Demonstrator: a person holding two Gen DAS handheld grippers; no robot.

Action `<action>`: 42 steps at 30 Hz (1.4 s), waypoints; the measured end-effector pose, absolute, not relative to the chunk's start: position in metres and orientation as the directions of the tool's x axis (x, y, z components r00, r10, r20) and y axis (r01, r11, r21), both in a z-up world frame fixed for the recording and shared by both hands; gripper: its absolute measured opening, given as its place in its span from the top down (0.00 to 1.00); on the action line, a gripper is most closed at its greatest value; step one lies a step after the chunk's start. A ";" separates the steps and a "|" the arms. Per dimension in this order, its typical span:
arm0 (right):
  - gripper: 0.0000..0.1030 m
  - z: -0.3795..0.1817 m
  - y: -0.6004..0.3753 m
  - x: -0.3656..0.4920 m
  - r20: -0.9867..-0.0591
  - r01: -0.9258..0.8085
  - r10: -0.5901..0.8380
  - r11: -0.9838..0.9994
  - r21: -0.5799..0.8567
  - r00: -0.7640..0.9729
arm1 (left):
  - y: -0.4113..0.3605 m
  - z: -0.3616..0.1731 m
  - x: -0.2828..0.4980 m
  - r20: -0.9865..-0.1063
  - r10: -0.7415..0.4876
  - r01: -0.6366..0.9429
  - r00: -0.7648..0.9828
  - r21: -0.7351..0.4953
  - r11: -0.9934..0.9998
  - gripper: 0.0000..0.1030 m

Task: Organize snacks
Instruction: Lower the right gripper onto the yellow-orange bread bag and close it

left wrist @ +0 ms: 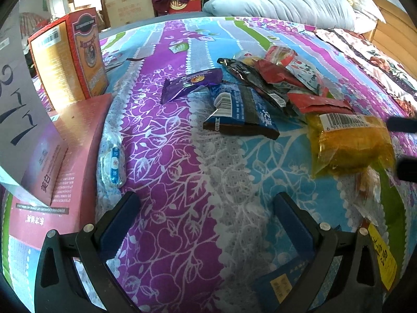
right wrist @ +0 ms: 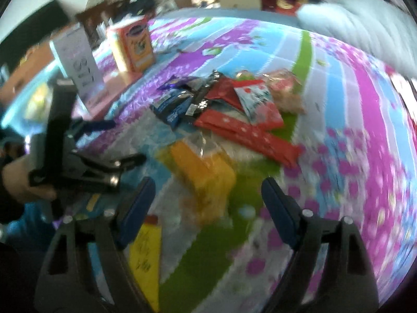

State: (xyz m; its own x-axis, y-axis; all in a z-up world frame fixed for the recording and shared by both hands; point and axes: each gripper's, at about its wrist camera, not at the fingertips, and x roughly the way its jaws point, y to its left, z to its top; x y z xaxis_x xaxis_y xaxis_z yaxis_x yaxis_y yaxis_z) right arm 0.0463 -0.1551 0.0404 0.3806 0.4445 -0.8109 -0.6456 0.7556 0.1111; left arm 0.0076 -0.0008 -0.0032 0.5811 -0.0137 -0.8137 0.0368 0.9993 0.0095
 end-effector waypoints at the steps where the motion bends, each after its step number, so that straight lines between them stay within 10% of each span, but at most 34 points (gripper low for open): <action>1: 0.18 0.038 -0.150 0.050 -0.822 -0.660 0.432 0.746 0.094 0.371 | 0.000 -0.003 0.008 -0.813 -0.018 0.039 0.583 0.005 0.999 0.00; 35: 0.20 0.037 -0.088 0.056 -0.871 -0.861 0.335 0.479 -0.170 0.358 | 0.002 -0.002 0.006 -0.806 -0.030 0.043 0.591 -0.006 0.999 0.00; 42: 0.52 0.020 -0.107 0.049 -0.900 -0.807 0.266 0.574 -0.140 0.345 | 0.002 -0.002 0.006 -0.806 -0.030 0.043 0.591 -0.006 0.999 0.00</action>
State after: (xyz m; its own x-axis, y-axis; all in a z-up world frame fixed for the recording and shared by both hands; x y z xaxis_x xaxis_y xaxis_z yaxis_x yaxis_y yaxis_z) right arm 0.0492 -0.1068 0.0201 0.3453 0.2659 -0.9000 -0.8066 0.5744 -0.1398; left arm 0.0057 0.0025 -0.0021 0.5910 -0.0303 -0.8061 0.0427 0.9991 -0.0062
